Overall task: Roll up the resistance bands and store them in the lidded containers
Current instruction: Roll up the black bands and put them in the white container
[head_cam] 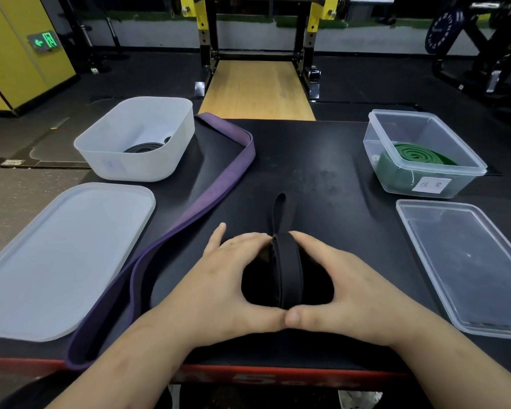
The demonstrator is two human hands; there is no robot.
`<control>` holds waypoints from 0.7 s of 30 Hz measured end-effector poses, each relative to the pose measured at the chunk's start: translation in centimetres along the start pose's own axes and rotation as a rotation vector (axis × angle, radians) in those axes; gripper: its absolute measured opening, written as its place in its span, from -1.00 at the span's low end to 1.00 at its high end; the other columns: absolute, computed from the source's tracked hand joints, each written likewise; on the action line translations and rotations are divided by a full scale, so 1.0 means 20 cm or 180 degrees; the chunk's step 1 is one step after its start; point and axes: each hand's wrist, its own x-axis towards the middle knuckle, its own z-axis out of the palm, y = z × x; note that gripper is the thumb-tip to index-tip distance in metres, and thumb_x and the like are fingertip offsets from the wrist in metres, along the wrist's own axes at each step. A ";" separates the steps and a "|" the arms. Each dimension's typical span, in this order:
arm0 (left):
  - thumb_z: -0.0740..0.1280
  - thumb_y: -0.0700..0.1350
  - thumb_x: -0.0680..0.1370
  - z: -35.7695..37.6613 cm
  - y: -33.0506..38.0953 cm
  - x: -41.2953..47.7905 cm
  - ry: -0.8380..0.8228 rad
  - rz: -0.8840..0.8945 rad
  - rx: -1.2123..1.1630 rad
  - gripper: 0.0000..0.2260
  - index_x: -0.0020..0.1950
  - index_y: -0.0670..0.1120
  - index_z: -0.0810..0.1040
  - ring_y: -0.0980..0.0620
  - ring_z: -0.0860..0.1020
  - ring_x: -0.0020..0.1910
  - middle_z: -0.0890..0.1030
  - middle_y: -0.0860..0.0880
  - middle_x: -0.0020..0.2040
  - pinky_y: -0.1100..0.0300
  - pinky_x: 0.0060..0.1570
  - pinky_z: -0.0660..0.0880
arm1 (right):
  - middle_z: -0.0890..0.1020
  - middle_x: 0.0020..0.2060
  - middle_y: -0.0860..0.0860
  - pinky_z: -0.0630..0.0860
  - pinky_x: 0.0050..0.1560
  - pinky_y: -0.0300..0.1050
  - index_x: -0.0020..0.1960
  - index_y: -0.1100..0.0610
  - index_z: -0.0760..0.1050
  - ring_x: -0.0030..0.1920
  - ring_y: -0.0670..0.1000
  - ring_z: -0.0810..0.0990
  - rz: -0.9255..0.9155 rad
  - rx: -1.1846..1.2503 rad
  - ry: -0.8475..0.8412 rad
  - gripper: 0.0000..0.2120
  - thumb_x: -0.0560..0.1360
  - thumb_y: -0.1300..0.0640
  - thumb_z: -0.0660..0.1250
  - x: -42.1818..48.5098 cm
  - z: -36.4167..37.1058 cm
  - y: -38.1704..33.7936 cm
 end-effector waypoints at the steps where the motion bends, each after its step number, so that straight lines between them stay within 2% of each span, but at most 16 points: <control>1: 0.52 0.34 0.32 0.00 0.00 0.00 -0.0007 -0.0011 -0.0013 -0.23 0.48 0.28 0.34 0.41 0.20 0.50 0.42 0.39 0.38 0.01 0.62 -0.16 | 0.59 0.32 -0.25 0.42 0.43 0.07 0.45 -0.25 0.38 0.39 -0.14 0.52 -0.0020 0.0087 0.0037 -0.26 0.37 -0.13 0.64 0.00 0.00 0.00; 2: 0.53 0.34 0.30 0.00 0.00 0.00 -0.0028 -0.0017 -0.0063 -0.21 0.48 0.28 0.33 0.40 0.21 0.50 0.42 0.38 0.38 0.02 0.62 -0.16 | 0.62 0.27 -0.21 0.48 0.37 0.06 0.41 -0.23 0.43 0.34 -0.13 0.57 -0.0017 0.0173 0.0090 -0.31 0.37 -0.07 0.65 0.00 -0.01 -0.01; 5: 0.57 0.30 0.26 0.00 0.03 -0.01 -0.0094 -0.0033 -0.0218 -0.18 0.44 0.35 0.28 0.48 0.19 0.47 0.40 0.43 0.36 0.08 0.61 -0.16 | 0.66 0.23 -0.16 0.53 0.29 0.08 0.38 -0.19 0.47 0.28 -0.08 0.62 -0.0011 0.0317 0.0185 -0.36 0.36 -0.10 0.61 0.00 -0.01 0.00; 7: 0.58 0.24 0.28 0.00 0.04 -0.01 -0.0079 -0.0009 -0.0241 -0.24 0.41 0.36 0.32 0.50 0.22 0.43 0.42 0.46 0.33 0.10 0.61 -0.13 | 0.64 0.26 -0.19 0.52 0.32 0.03 0.41 -0.22 0.42 0.31 -0.12 0.59 -0.0012 0.0327 0.0161 -0.32 0.36 -0.08 0.60 -0.01 0.00 0.01; 10: 0.53 0.24 0.32 0.00 0.04 0.01 -0.0041 0.0021 -0.0221 -0.27 0.45 0.30 0.36 0.43 0.30 0.43 0.47 0.41 0.34 0.06 0.61 -0.08 | 0.56 0.34 -0.25 0.41 0.41 -0.09 0.51 -0.28 0.26 0.42 -0.21 0.48 -0.0033 0.0266 0.0106 -0.14 0.34 -0.08 0.63 -0.02 0.00 0.02; 14: 0.50 0.29 0.30 0.00 0.04 0.00 -0.0024 -0.0003 -0.0181 -0.31 0.41 0.34 0.37 0.46 0.26 0.43 0.47 0.41 0.30 0.06 0.61 -0.07 | 0.49 0.39 -0.25 0.42 0.43 -0.03 0.52 -0.26 0.29 0.45 -0.17 0.44 -0.0065 0.0128 0.0236 -0.14 0.32 -0.15 0.62 -0.01 0.00 0.04; 16: 0.53 0.26 0.32 -0.01 0.05 0.00 -0.0057 0.0018 -0.0166 -0.36 0.33 0.45 0.34 0.57 0.17 0.41 0.40 0.53 0.29 0.15 0.60 -0.09 | 0.50 0.40 -0.23 0.41 0.45 0.00 0.53 -0.27 0.28 0.45 -0.16 0.44 -0.0056 0.0201 0.0189 -0.13 0.33 -0.15 0.62 -0.01 0.00 0.03; 19: 0.60 0.18 0.32 -0.01 0.05 -0.01 -0.0099 -0.0066 -0.0163 -0.24 0.34 0.49 0.21 0.73 0.00 0.31 0.24 0.70 0.26 0.43 0.49 -0.15 | 0.58 0.34 -0.17 0.44 0.40 0.02 0.48 -0.27 0.36 0.40 -0.09 0.52 -0.0162 0.0329 0.0259 -0.26 0.37 -0.10 0.58 0.00 0.00 0.02; 21: 0.61 0.18 0.31 0.00 0.04 -0.02 -0.0133 -0.0136 -0.0241 -0.22 0.38 0.44 0.23 0.74 0.00 0.30 0.33 0.60 0.28 0.47 0.48 -0.16 | 0.62 0.29 -0.13 0.48 0.36 0.04 0.44 -0.25 0.40 0.36 -0.05 0.57 -0.0156 0.0430 0.0318 -0.33 0.38 -0.10 0.56 0.00 0.00 0.02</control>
